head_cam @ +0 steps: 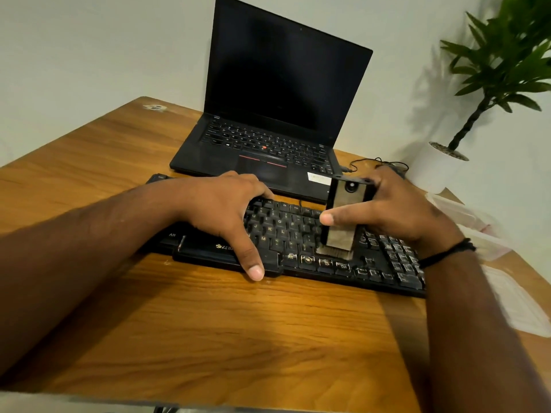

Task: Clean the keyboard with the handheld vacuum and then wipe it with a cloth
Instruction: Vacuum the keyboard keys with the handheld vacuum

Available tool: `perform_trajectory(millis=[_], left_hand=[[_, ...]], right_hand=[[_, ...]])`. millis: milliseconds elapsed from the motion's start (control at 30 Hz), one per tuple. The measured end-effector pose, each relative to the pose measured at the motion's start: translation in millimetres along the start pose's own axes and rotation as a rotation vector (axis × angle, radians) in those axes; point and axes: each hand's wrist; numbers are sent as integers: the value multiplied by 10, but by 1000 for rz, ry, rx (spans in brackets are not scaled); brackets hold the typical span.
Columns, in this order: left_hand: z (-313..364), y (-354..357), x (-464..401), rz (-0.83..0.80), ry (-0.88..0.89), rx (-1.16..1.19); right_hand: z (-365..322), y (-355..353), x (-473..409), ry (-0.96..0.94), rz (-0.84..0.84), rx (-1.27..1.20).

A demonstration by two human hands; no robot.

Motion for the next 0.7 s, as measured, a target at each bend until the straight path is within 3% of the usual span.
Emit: perform_trajectory(millis=[233, 467, 700], left_hand=[[23, -5, 10, -3, -12, 1], [-19, -3, -13, 3, 22, 0], [-38, 2, -32, 2, 11, -12]], right_hand=[[-86, 365, -179, -72, -78, -25], [112, -226, 69, 137, -19, 78], [-110, 236, -96, 2, -97, 20]])
Point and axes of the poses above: each hand's wrist, its own x-axis away from the middle knuckle, its own y-axis out of the palm, z = x × y, and after that the axes turned 7 degrees about y, right-handed
